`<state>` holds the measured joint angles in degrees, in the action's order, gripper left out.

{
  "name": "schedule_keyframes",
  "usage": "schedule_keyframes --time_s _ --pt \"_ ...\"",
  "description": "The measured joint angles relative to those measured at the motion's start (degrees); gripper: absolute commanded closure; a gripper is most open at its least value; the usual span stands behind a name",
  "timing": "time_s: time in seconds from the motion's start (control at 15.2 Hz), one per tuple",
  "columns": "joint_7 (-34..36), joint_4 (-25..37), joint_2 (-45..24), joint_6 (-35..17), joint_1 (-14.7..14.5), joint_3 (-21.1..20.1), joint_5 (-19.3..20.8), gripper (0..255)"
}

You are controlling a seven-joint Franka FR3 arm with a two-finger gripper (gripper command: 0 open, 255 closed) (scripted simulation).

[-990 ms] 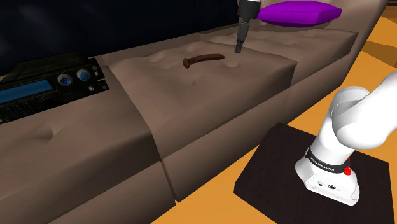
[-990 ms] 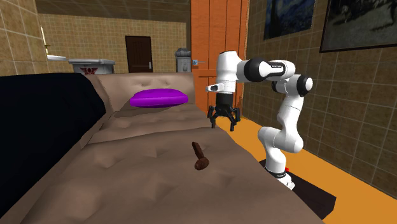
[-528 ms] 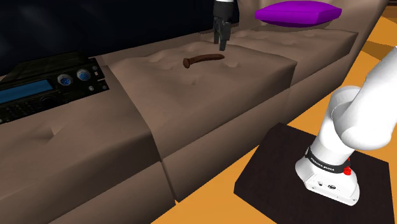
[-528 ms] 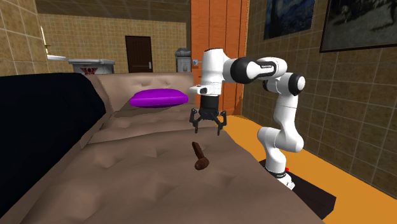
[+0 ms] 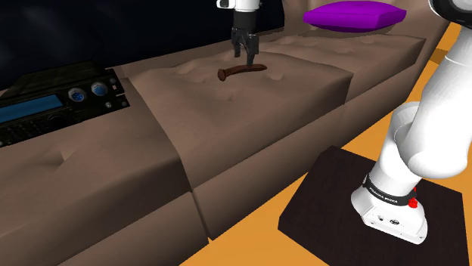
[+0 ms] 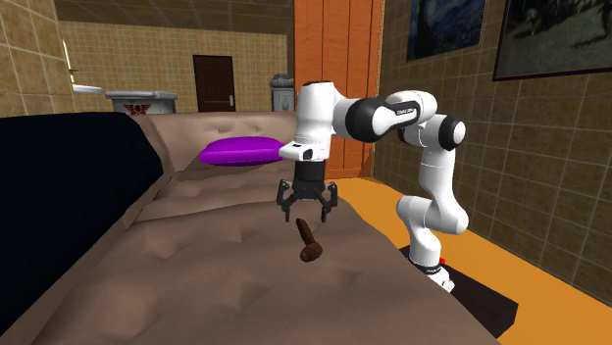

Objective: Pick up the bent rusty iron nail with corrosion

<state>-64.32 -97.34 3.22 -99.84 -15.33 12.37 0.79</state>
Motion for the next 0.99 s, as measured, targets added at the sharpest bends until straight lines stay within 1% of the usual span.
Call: schedule_keyframes --time_s 0.26,0.33,0.99 --pt "-0.09 -3.26 0.25 -3.03 -0.04 -0.05 0.1 0" --pt "-0.05 -3.73 0.35 -3.38 -0.06 -0.07 0.13 255" --pt "-0.02 -4.05 0.41 -3.74 -0.06 -0.07 0.16 255"
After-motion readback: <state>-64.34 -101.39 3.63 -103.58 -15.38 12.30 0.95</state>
